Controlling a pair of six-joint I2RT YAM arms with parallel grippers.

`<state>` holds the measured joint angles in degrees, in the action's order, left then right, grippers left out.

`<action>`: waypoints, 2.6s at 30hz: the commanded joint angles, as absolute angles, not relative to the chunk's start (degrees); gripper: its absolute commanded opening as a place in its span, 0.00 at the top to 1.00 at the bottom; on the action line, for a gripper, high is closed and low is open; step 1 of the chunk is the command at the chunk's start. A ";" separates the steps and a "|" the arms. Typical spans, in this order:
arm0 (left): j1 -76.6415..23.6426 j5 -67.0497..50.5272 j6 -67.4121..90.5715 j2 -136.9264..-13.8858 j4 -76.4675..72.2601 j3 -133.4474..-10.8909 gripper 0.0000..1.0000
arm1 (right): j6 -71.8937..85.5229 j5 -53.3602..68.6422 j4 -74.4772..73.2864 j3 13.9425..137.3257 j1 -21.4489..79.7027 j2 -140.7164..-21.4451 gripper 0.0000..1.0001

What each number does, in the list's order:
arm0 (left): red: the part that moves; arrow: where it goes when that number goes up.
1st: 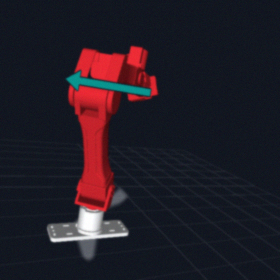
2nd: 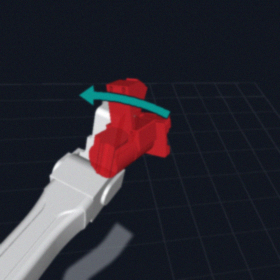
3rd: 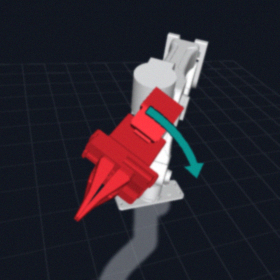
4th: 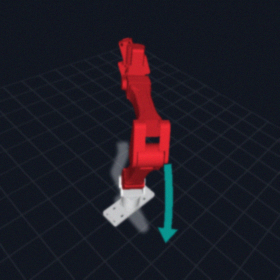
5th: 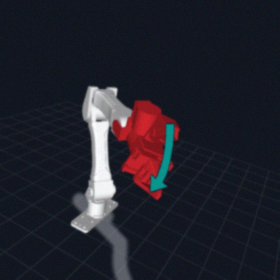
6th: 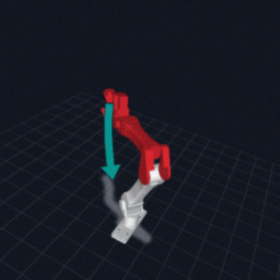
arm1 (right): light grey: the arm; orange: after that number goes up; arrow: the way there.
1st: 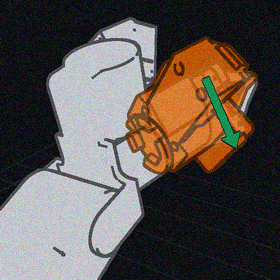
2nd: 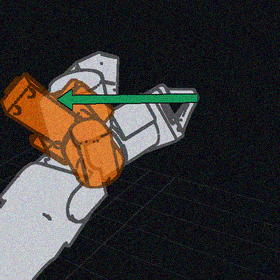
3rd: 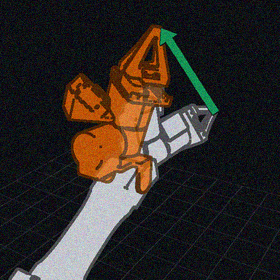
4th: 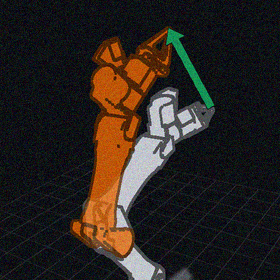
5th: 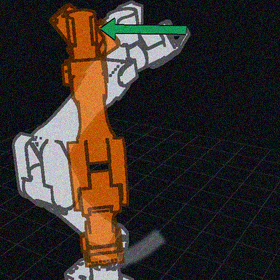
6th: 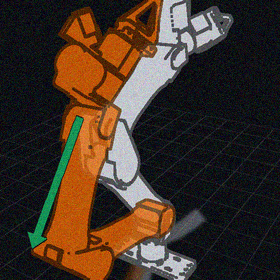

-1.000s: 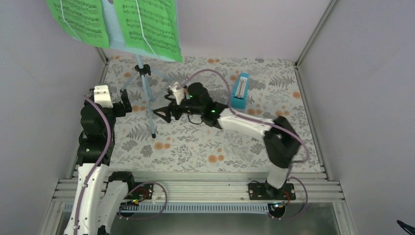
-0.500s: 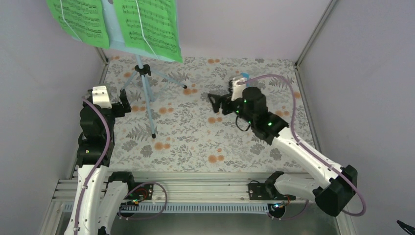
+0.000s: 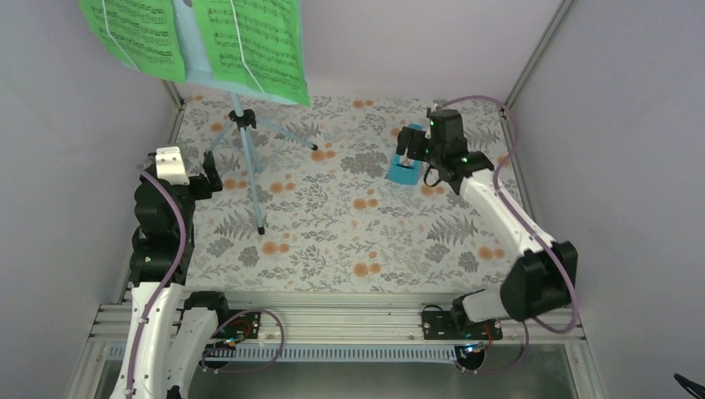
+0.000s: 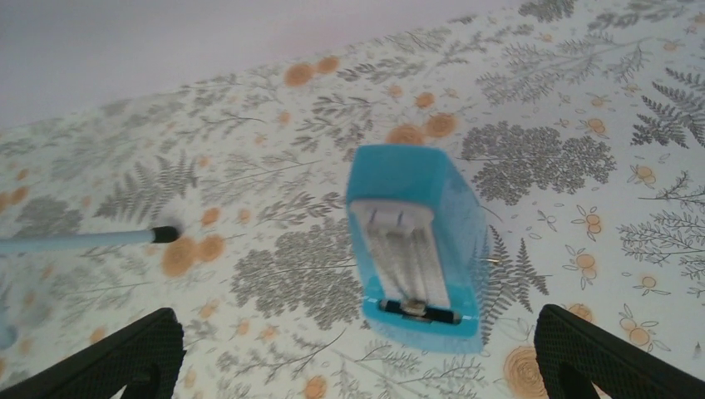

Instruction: Pack up the instrument practice props

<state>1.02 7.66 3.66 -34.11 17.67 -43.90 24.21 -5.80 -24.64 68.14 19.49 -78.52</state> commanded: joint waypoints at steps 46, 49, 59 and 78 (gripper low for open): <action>2.72 9.26 3.04 -36.11 16.51 -43.44 0.00 | 19.86 -5.25 -29.60 73.18 21.26 -85.41 0.61; 2.72 9.10 3.08 -36.12 16.70 -43.48 0.00 | 22.17 -5.66 -30.91 72.22 26.34 -83.24 0.61; 2.72 7.65 3.61 -34.20 17.17 -42.92 0.00 | 31.57 -10.07 -32.56 70.97 42.91 -82.62 0.60; 2.72 6.34 3.78 -35.77 17.68 -43.41 0.00 | 39.61 -20.35 -32.21 70.29 51.90 -88.77 0.59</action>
<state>2.46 6.96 3.62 -35.73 17.89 -43.55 35.66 -15.03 -36.03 69.71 49.78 -88.49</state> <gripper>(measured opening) 0.999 0.555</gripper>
